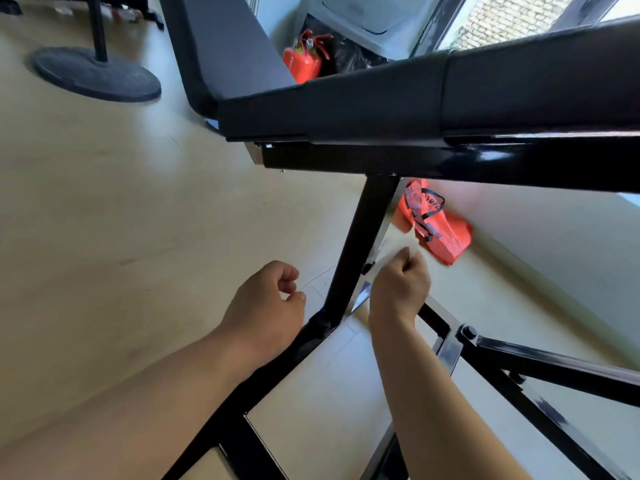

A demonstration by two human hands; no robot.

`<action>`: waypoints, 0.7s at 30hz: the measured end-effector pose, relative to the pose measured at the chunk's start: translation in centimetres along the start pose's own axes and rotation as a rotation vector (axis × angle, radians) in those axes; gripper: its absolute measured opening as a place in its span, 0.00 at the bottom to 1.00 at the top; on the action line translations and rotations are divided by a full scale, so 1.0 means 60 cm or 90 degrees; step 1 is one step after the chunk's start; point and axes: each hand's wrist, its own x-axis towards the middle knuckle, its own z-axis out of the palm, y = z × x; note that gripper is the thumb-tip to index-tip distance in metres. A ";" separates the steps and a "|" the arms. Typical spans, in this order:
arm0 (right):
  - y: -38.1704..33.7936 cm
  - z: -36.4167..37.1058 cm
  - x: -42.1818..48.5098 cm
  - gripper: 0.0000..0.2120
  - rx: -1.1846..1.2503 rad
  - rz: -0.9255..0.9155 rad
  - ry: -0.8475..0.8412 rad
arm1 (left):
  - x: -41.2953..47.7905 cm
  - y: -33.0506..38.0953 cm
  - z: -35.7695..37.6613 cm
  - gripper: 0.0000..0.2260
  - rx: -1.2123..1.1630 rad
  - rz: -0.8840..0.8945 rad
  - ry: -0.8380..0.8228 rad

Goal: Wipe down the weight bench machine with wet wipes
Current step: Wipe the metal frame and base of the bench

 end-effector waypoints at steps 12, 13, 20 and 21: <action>0.021 0.059 0.000 0.31 0.067 0.081 -0.214 | 0.016 -0.008 0.012 0.16 0.027 -0.012 -0.024; 0.013 0.059 0.000 0.33 0.060 0.059 -0.246 | 0.019 -0.005 0.013 0.16 0.023 -0.014 -0.027; -0.047 0.069 0.031 0.40 0.037 -0.131 -0.258 | 0.040 -0.013 0.015 0.20 0.043 -0.008 -0.037; -0.041 0.070 0.025 0.39 0.039 -0.138 -0.263 | 0.040 -0.018 0.016 0.20 0.036 -0.017 -0.034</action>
